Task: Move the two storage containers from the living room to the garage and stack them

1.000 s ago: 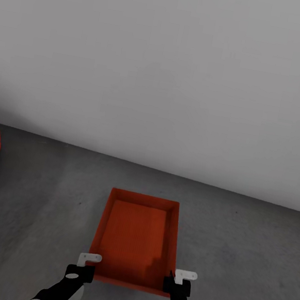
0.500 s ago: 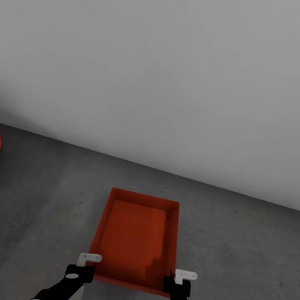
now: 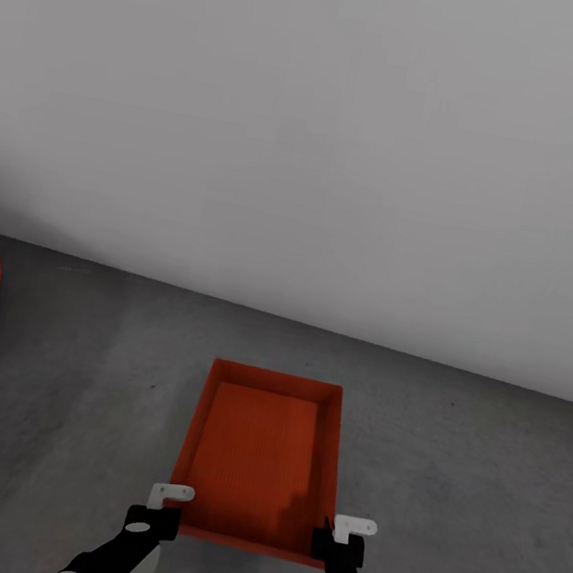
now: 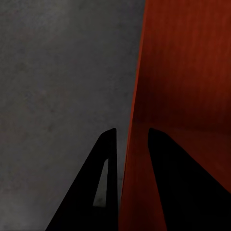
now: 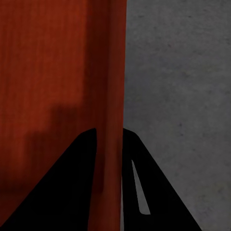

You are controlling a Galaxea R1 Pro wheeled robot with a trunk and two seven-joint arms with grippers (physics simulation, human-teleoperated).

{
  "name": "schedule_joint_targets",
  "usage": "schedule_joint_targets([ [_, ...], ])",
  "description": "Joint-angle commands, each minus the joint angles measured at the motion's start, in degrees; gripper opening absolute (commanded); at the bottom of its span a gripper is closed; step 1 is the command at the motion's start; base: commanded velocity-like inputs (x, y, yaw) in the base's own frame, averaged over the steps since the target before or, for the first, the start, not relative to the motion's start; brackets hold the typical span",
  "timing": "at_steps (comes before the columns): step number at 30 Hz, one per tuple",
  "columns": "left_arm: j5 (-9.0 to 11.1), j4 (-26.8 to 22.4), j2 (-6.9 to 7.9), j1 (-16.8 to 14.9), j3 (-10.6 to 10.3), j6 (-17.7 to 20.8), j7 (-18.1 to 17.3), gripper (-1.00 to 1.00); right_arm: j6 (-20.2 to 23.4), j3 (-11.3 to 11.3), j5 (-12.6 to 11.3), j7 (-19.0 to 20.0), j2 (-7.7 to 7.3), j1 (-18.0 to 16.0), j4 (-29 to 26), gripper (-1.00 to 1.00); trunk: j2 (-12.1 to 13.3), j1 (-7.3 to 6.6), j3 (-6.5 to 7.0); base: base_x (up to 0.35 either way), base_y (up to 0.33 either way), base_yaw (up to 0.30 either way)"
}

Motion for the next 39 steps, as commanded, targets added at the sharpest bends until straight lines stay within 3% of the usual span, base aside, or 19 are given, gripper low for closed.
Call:
schedule_joint_targets([
  [1, 0.3, 0.1, -0.02, 0.0, 0.1, 0.1, 0.6, -1.00, -2.4, -0.2, 0.9, -0.2, 0.03, -0.1, -0.3, -1.00, -0.4, 0.23, -0.23, 0.000, 0.000, 0.000],
  [25, 0.4, 0.1, -0.02, 0.0, 0.1, 0.1, 0.6, -1.00, -2.4, -0.2, 0.9, -0.2, 0.03, -0.1, -0.3, -1.00, -10.1, 5.50, -4.54, 0.000, 0.000, 0.000],
  [39, 0.4, 0.1, -0.02, 0.0, 0.1, 0.1, 0.6, -1.00, -2.4, -0.2, 0.9, -0.2, 0.06, -0.1, -0.3, -1.00, -10.9, 5.94, -4.90, 0.000, 0.000, 0.000],
])
